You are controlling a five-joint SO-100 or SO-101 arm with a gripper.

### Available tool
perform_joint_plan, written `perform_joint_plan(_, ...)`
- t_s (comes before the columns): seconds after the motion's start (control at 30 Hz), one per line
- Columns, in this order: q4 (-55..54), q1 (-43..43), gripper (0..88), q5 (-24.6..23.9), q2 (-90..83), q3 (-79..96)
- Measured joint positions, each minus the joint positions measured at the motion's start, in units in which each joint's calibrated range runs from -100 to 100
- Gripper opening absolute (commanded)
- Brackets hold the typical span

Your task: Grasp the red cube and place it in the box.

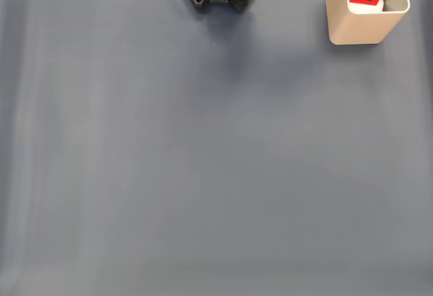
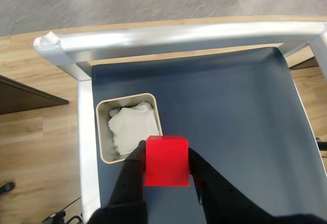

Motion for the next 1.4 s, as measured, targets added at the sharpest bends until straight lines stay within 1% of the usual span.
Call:
perform_joint_plan(0.3, -0.41, -1.73, 0.1, 0.93, 3.57, -1.28)
perform_joint_plan(0.67, -2.84, -5.71, 0.1, 0.63, 6.78, -2.09)
perform_joint_plan(1.4, -3.57, -8.64, 0.4, 0.0, 8.47, -4.01)
